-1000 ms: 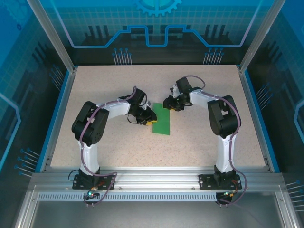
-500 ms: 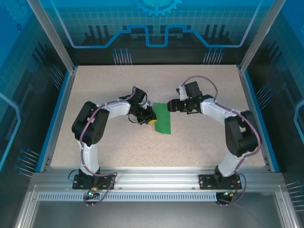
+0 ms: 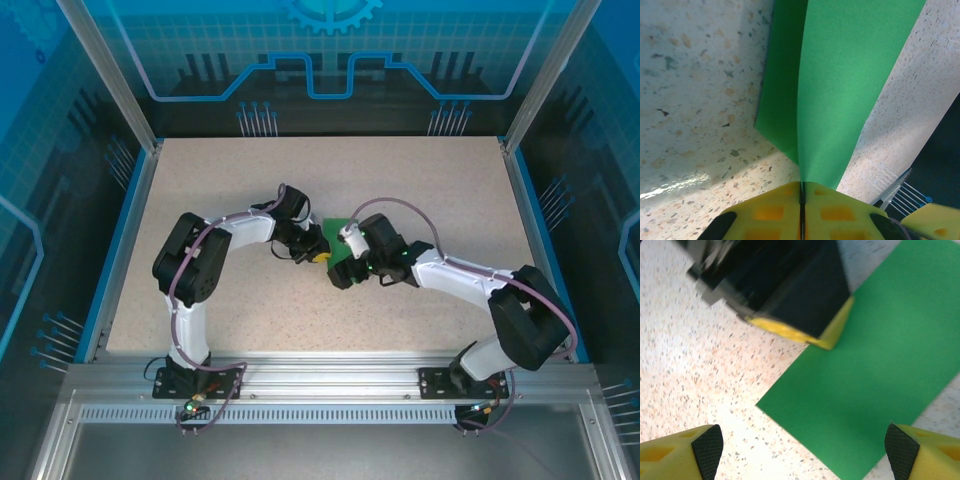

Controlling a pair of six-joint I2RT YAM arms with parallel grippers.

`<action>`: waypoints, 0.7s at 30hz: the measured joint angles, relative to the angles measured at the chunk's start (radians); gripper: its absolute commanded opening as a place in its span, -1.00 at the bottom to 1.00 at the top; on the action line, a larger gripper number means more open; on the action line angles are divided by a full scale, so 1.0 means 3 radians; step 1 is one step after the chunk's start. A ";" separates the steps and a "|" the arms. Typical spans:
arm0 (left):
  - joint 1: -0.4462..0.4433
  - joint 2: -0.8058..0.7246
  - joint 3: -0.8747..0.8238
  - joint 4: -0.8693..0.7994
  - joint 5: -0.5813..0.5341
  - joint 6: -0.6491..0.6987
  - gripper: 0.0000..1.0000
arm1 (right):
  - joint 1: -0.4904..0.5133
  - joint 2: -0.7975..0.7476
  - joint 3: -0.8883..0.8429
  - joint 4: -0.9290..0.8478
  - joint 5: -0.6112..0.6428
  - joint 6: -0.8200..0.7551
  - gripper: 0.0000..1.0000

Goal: Fold a paper plane with a square sheet of paper (fold left side to right side)
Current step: Third fold the triangle at the center of the table.

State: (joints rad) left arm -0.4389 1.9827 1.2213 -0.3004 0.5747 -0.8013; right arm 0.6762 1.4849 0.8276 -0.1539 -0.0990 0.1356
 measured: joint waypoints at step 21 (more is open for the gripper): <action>0.0000 0.0048 0.0001 -0.0003 0.0122 -0.0042 -0.80 | 0.0300 0.0554 0.0100 0.0191 0.0336 -0.0388 0.18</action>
State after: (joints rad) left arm -0.4389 1.9972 1.2217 -0.3012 0.6113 -0.8139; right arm 0.7662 1.6512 0.8577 -0.0967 0.0017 0.0193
